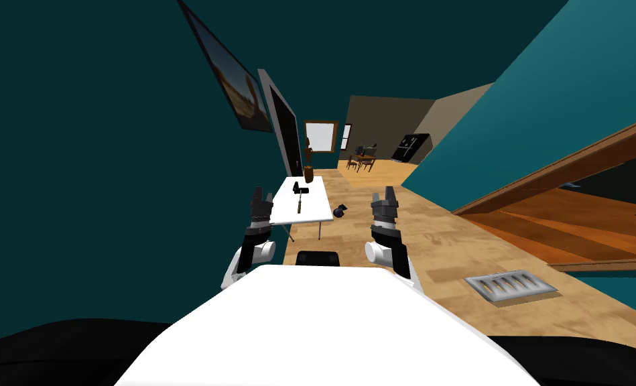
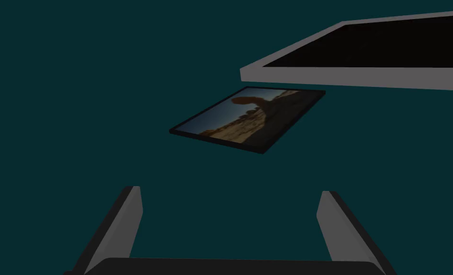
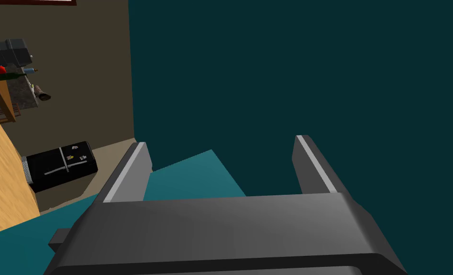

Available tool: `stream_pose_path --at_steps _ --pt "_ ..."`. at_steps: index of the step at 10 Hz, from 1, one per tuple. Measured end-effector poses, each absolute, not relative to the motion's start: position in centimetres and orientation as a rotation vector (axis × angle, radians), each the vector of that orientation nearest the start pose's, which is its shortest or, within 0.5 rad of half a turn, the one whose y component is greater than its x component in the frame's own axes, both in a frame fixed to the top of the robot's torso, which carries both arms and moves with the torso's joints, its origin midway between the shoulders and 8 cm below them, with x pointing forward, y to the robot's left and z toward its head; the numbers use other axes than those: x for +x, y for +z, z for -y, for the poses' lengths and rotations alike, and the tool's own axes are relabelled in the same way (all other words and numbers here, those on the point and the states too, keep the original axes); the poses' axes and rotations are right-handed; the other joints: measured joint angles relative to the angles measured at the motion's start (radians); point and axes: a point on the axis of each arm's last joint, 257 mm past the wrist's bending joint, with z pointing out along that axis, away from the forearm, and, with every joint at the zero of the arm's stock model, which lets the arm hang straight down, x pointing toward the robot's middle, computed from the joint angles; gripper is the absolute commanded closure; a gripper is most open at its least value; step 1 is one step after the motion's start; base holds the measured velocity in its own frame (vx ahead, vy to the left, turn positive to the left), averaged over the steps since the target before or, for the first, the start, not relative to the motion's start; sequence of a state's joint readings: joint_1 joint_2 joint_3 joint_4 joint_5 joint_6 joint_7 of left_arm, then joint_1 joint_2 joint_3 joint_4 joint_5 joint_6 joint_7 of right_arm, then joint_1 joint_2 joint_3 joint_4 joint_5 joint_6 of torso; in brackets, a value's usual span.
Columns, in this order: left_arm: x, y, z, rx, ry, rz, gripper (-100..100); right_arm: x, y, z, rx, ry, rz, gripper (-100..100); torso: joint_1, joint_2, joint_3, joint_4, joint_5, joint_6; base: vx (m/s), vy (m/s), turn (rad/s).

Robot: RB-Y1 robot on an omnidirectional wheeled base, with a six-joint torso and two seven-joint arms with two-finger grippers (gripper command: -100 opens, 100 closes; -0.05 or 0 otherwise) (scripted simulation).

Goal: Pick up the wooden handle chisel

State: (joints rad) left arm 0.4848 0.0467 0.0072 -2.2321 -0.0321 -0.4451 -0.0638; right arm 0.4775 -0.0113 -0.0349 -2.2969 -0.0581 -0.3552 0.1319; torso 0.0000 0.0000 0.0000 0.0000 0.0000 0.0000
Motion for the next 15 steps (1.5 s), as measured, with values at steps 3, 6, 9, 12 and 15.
stream_pose_path --at_steps 3,6,9,12,15 --pt "37.2 -0.8 -27.5 -0.637 -1.232 -0.808 -100 36.3 1.2 29.7 0.714 1.169 -0.696 0 -0.001 0.000 0.000 0.000 0.000 0.000 -0.003 -0.016 -0.078" --pt "38.1 -1.9 -27.5 -0.644 -1.263 -0.876 -100 36.3 1.2 29.7 0.714 1.169 -0.696 0 0.000 0.000 0.000 0.000 0.000 0.000 -0.004 -0.011 -0.065" --pt "39.0 -2.9 -27.5 -0.652 -1.286 -0.948 -100 36.3 1.2 29.7 0.714 1.169 -0.696 0 0.000 0.000 0.000 0.000 0.000 0.000 -0.003 -0.008 -0.089" --pt "40.0 -3.9 -27.8 -0.658 -1.300 -1.018 -100 36.3 1.2 29.7 0.714 1.169 -0.696 0 0.000 0.000 0.000 0.000 0.000 0.000 -0.003 -0.003 -0.060" --pt "40.5 -4.8 -28.0 -0.668 -1.304 -1.085 -100 36.3 1.2 29.7 0.714 1.169 -0.696 0 0.000 0.000 0.000 0.000 0.000 0.000 -0.004 -0.002 -0.086"
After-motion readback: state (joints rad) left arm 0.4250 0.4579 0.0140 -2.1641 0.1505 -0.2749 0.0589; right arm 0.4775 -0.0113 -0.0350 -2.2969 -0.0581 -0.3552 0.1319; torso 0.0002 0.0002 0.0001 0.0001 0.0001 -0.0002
